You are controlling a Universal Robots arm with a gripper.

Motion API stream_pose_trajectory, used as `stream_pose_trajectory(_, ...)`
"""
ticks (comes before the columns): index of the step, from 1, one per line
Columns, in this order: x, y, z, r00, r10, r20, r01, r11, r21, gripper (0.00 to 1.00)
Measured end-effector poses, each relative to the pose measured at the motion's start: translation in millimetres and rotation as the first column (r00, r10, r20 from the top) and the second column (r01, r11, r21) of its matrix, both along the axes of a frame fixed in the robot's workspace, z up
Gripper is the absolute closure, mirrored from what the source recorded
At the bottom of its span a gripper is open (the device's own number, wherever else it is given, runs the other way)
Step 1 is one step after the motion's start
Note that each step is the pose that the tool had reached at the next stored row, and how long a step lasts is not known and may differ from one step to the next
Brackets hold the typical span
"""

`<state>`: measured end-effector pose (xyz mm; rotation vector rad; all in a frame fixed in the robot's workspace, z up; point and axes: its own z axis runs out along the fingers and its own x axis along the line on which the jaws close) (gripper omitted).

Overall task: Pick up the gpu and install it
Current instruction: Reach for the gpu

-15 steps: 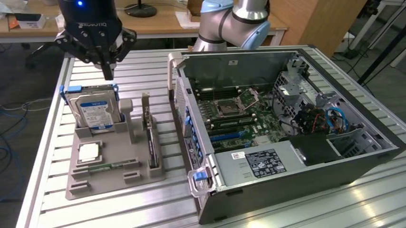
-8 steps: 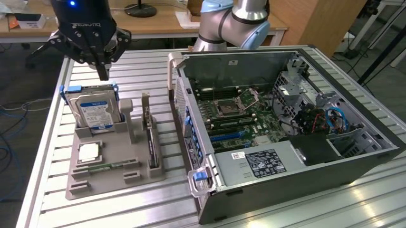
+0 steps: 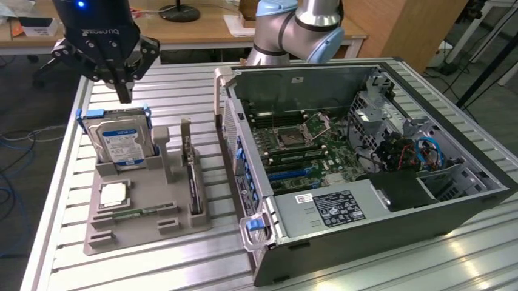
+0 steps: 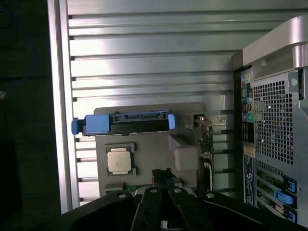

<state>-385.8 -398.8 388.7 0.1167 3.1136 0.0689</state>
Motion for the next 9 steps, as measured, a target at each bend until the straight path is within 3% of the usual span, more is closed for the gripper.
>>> stream_pose_trajectory(9, -11.1, 0.0, -0.1, 1.0000, 0.000, 0.0000, 0.000, 1.0000, 0.0000, 0.89)
